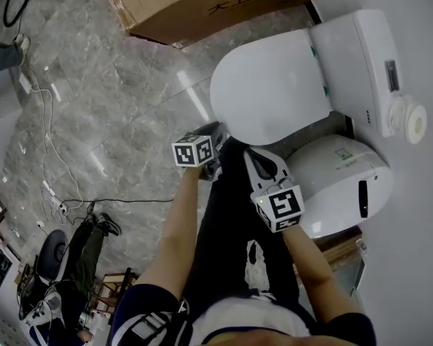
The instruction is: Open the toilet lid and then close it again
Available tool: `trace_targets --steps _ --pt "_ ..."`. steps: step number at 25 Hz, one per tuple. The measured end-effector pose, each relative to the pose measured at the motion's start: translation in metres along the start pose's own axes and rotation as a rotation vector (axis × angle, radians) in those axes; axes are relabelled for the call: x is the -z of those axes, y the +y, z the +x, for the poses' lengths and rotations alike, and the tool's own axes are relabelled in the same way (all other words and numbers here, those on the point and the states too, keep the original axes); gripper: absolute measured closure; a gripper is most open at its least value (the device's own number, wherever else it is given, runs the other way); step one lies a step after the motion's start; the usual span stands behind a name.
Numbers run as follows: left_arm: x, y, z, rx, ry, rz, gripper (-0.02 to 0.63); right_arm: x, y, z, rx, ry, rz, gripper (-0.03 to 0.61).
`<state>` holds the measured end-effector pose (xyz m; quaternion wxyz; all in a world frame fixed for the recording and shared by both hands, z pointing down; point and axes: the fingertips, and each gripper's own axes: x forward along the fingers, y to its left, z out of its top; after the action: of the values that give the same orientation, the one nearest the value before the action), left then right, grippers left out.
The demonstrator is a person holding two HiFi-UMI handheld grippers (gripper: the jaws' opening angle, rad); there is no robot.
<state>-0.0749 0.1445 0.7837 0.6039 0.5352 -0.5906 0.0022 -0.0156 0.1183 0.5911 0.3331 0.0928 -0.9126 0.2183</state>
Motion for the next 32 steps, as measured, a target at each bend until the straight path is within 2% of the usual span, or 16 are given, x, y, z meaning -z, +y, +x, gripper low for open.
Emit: trace_targets --steps 7,11,14,17,18,19,20,24,32 --pt "-0.010 -0.027 -0.019 0.000 -0.006 0.032 0.558 -0.014 0.009 -0.009 -0.010 0.002 -0.028 0.569" --pt "-0.013 -0.039 -0.024 0.004 -0.006 0.038 0.558 -0.006 0.008 -0.004 -0.018 0.049 -0.100 0.569" --pt "-0.015 -0.044 -0.026 0.006 -0.008 0.045 0.558 0.006 0.008 0.006 -0.021 0.097 -0.138 0.568" --pt "-0.017 -0.046 -0.028 0.016 -0.014 0.047 0.558 0.024 0.003 0.022 0.024 0.152 -0.214 0.566" --pt "-0.018 -0.047 -0.028 0.019 -0.017 0.046 0.558 0.032 0.000 0.029 0.045 0.183 -0.254 0.549" --pt "-0.018 -0.047 -0.028 0.020 -0.018 0.047 0.558 0.043 -0.003 0.037 0.065 0.220 -0.291 0.470" --pt "-0.018 -0.048 -0.028 0.019 -0.018 0.049 0.558 0.055 -0.006 0.044 0.083 0.256 -0.324 0.434" --pt "-0.018 -0.050 -0.030 0.017 -0.006 0.062 0.558 0.089 -0.016 0.066 0.133 0.355 -0.414 0.434" --pt "-0.019 -0.053 -0.032 0.024 0.001 0.067 0.558 0.109 -0.026 0.085 0.171 0.451 -0.472 0.434"
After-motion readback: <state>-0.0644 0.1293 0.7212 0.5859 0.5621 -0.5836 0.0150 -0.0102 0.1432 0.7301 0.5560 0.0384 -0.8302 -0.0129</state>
